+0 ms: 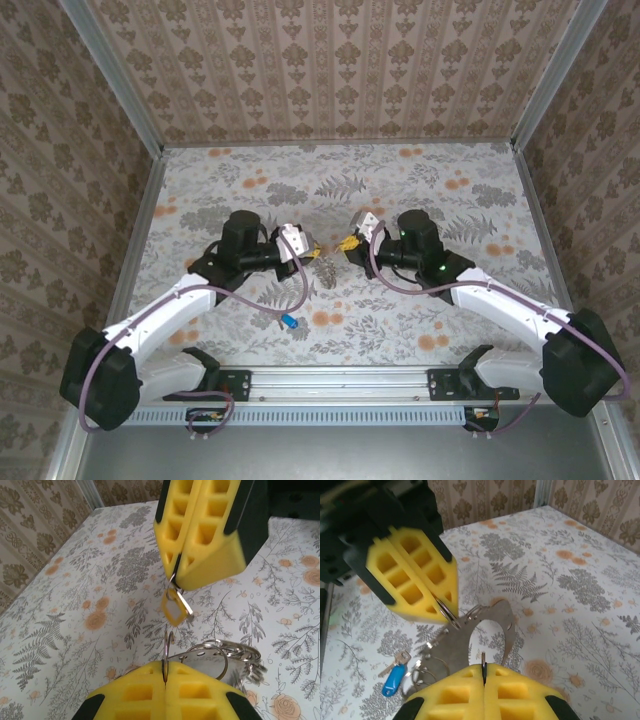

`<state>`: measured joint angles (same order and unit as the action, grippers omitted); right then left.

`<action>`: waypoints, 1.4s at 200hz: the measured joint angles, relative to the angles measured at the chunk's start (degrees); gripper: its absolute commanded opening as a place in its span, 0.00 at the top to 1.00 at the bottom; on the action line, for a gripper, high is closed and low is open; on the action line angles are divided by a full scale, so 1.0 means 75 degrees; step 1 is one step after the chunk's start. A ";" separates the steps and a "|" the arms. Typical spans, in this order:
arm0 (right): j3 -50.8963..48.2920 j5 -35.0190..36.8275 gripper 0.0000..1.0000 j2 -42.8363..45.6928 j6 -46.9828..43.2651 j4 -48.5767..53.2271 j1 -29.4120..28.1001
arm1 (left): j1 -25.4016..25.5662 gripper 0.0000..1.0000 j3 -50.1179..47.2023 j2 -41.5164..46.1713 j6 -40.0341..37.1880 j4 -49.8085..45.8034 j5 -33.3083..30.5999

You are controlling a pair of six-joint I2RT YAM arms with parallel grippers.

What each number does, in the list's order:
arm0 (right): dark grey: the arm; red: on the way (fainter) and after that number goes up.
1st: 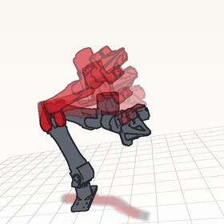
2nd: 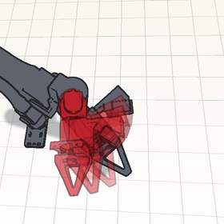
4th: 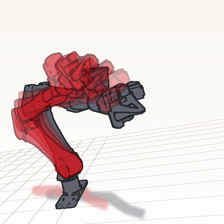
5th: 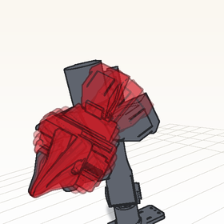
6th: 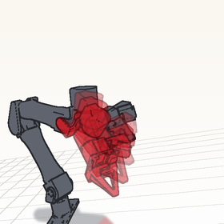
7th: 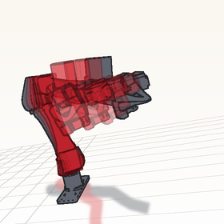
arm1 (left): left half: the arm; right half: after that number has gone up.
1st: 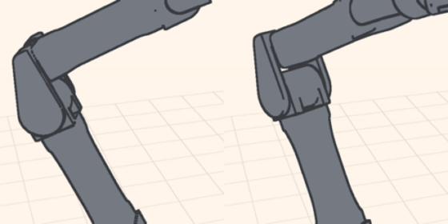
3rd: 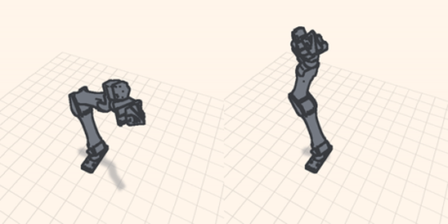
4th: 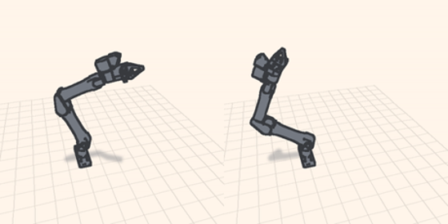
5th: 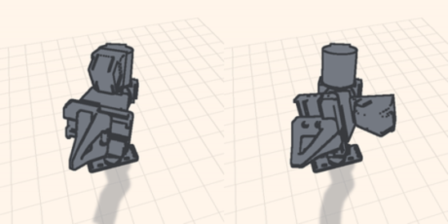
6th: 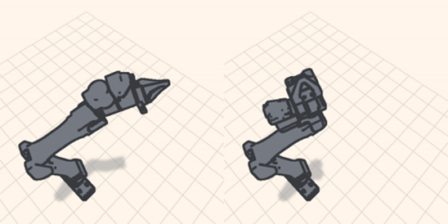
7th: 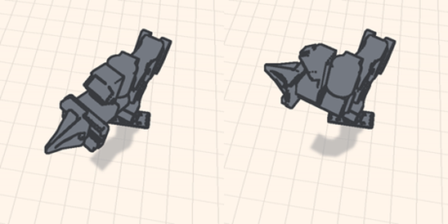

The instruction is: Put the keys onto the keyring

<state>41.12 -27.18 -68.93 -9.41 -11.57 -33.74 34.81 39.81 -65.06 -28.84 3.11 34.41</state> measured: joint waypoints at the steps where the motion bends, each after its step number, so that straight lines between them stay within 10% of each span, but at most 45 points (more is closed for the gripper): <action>1: 0.0000 -0.0006 1.00 0.0003 0.0012 -0.0006 0.0000 | 0.0006 1.00 0.0000 -0.0003 0.0009 0.0003 -0.0009; 280: 0.0006 -0.0160 1.00 -0.0017 0.1084 -0.0082 0.0015 | 0.0621 1.00 0.0262 -0.0562 0.0280 0.0734 -0.0431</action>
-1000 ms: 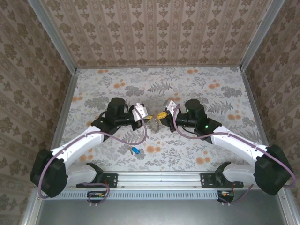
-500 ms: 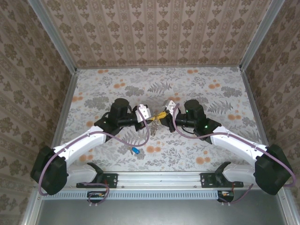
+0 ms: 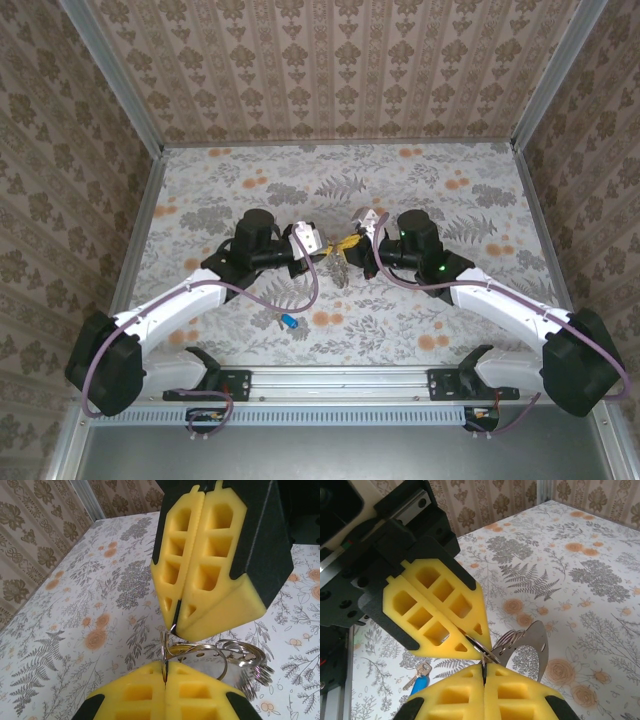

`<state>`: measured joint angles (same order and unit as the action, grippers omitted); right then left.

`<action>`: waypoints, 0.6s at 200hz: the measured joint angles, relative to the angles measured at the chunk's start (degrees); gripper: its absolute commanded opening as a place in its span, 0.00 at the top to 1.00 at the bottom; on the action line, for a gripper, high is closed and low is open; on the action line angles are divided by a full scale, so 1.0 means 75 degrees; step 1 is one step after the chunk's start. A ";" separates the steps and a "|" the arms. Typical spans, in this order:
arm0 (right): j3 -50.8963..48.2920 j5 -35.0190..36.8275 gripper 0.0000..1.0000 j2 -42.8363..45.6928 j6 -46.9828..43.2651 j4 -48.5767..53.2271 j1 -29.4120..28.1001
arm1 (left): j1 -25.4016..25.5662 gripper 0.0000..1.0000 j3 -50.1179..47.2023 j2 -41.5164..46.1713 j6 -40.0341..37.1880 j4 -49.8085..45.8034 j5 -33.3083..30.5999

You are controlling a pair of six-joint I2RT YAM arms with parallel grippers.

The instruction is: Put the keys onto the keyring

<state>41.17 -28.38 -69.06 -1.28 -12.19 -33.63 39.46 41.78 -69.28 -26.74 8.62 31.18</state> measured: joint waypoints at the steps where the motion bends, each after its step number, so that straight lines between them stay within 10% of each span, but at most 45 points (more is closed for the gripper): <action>1: 0.0000 -0.0020 1.00 0.0000 0.0000 0.0000 0.0000 | 0.0000 1.00 0.0000 0.0000 0.0003 0.0000 0.0000; 120: 0.0510 -0.0242 1.00 0.0000 -0.0026 0.0061 -0.0023 | -0.0009 1.00 0.0396 0.0003 0.0198 -0.0463 -0.0134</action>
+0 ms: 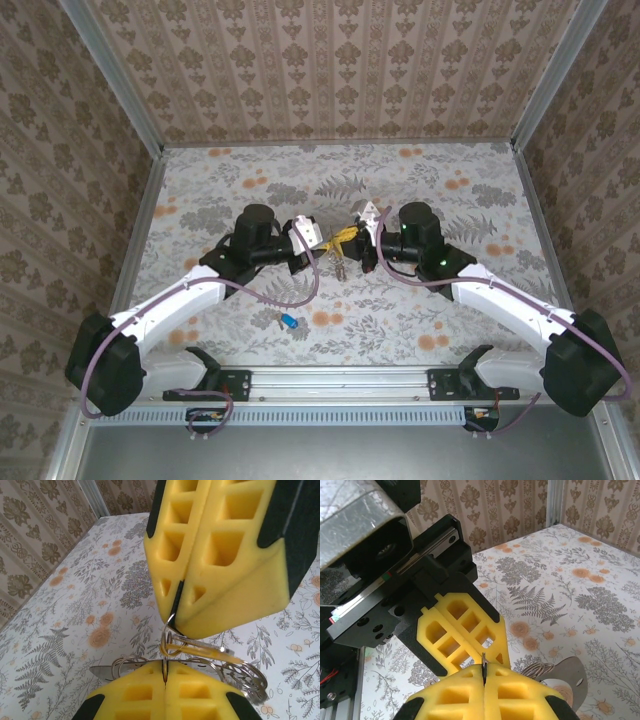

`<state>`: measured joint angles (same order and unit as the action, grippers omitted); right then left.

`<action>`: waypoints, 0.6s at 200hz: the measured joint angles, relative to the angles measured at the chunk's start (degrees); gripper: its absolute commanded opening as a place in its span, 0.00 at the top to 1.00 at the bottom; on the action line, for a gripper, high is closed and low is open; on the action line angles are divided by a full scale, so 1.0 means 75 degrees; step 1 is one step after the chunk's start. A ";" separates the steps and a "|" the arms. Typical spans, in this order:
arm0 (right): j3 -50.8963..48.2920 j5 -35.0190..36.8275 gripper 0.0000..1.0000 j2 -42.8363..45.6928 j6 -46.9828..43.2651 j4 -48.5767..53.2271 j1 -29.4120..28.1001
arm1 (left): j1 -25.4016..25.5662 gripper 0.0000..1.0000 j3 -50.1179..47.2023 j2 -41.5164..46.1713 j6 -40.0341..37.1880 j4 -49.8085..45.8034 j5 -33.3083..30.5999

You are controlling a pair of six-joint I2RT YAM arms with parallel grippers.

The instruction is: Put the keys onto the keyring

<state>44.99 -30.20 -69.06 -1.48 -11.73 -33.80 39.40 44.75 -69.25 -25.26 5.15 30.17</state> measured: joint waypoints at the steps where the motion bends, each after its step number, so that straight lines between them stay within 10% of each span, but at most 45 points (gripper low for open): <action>1: 0.0003 0.0000 1.00 -0.0003 0.0000 0.0003 0.0000 | 0.0000 1.00 0.0000 0.0000 0.0000 -0.0003 0.0000; 120: 0.0041 0.0251 1.00 -0.0058 0.0038 0.0283 -0.0026 | 0.0000 1.00 -0.0015 0.0236 0.0000 -0.0026 -0.0029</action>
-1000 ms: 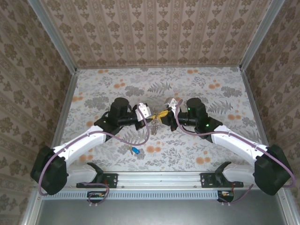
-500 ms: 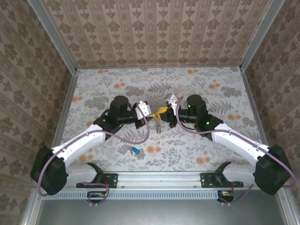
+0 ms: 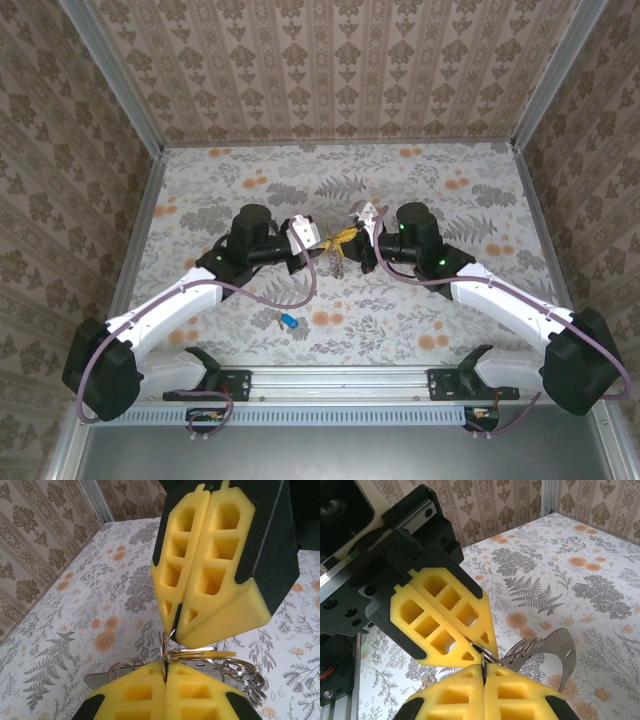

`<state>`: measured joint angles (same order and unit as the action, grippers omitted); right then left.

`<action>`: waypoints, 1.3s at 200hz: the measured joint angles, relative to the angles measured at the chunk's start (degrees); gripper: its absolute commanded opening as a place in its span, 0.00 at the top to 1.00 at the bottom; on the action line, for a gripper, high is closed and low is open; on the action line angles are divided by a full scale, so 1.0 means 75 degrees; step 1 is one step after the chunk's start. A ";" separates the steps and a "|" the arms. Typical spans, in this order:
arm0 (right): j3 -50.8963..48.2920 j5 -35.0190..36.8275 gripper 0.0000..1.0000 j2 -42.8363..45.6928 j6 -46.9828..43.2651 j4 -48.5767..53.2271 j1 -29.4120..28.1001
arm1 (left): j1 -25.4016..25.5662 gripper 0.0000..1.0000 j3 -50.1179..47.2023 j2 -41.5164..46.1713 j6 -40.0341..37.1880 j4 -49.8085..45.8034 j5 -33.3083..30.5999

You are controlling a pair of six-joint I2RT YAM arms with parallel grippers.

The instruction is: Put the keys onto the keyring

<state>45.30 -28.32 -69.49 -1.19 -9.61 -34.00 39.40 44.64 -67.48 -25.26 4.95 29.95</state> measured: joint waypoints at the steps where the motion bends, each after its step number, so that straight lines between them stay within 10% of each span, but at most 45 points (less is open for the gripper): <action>1: 0.0000 0.0003 1.00 0.0000 0.0000 0.0003 0.0000 | 0.0000 1.00 0.0000 0.0000 0.0000 0.0000 -0.0003; 260: 0.0050 -0.0052 1.00 0.0143 0.0020 0.0108 0.0047 | 0.0015 1.00 -0.0137 -0.0012 0.0408 0.0245 0.0020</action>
<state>45.67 -28.71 -68.42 -1.04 -8.80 -33.65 39.51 43.62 -67.57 -22.20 6.79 30.11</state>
